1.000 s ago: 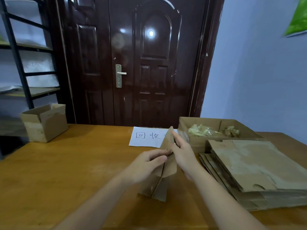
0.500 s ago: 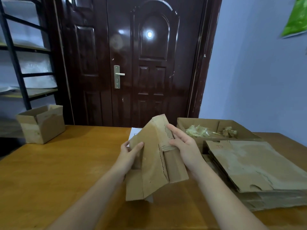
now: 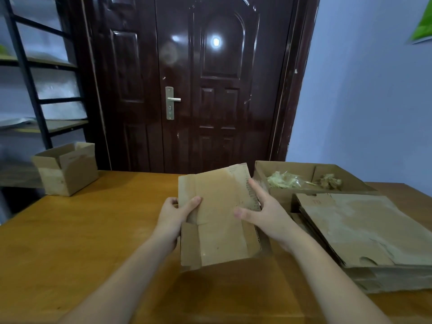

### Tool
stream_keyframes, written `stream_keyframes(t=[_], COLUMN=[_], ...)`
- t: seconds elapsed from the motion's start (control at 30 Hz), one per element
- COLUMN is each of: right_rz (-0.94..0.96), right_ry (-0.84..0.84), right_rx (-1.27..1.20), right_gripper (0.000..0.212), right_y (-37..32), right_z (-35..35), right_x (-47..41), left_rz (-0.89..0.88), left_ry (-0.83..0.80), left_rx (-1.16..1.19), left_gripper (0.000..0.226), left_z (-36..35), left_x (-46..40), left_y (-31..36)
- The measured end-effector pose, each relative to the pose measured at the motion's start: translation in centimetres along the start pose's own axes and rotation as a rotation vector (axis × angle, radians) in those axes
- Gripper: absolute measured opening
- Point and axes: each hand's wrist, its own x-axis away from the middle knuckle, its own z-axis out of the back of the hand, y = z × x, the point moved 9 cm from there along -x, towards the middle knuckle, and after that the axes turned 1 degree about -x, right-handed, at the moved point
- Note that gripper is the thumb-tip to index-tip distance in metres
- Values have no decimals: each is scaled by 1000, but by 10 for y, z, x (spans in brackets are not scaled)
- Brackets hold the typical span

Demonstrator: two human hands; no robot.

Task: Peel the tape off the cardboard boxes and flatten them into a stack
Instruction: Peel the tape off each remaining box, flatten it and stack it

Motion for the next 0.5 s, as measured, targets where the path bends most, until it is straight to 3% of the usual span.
stream_keyframes(t=[0.13,0.17,0.27,0.3,0.37,0.5], right_rz=[-63,-62,-68,-70,-56,-7], right_ry=[7,19,71,87,100,123], right_rx=[90,123,223,270,340,346], right_gripper=[112,109,108,108,108,109], right_y=[16,19,25,28,32,36], right_z=[0,0,2,2,-1,-14], right_x=[0,1,2,2,2,-1], left_rz=[-81,-78,-50,-54,-92,-170], left_ry=[19,-13,-175,-226,-255,-149], left_rx=[-82,-101,-254,-327,-455,-656], left_gripper=[58,64,117,126,123,106], left_z=[-1,-4,-15,-19,-23,-21], left_x=[-3,-3,-1,1,1,1], left_y=[8,8,8,9,9,8])
